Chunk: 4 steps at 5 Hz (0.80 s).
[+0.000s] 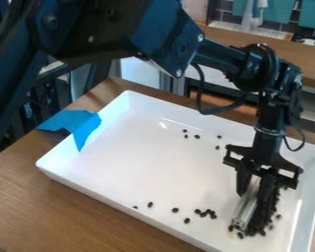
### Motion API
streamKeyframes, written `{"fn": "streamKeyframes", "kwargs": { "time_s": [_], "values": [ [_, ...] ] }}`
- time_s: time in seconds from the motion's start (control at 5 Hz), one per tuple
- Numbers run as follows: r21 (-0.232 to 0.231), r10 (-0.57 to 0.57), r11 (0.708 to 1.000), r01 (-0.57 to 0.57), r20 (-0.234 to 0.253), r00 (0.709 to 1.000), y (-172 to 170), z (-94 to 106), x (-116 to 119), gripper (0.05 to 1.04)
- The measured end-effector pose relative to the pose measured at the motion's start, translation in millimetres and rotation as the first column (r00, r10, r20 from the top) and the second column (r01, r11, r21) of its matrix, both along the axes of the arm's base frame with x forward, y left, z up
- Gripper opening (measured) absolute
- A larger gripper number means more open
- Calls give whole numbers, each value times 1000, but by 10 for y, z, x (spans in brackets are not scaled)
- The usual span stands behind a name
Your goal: Sweep into pile
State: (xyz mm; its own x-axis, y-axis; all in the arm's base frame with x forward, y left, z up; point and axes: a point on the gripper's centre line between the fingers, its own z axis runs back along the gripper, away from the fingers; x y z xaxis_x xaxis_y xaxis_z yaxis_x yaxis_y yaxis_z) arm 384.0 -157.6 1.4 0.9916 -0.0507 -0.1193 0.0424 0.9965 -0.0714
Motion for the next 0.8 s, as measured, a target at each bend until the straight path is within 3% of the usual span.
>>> {"fn": "streamKeyframes", "kwargs": {
  "time_s": [0.4,0.6,0.8],
  "values": [
    [-43,11,999,-11,15,1000,-63,6,25,361],
    [-88,31,996,-31,1,1000,153,2,71,361],
    [-134,56,989,-55,6,998,458,217,81,361]
  ]
}}
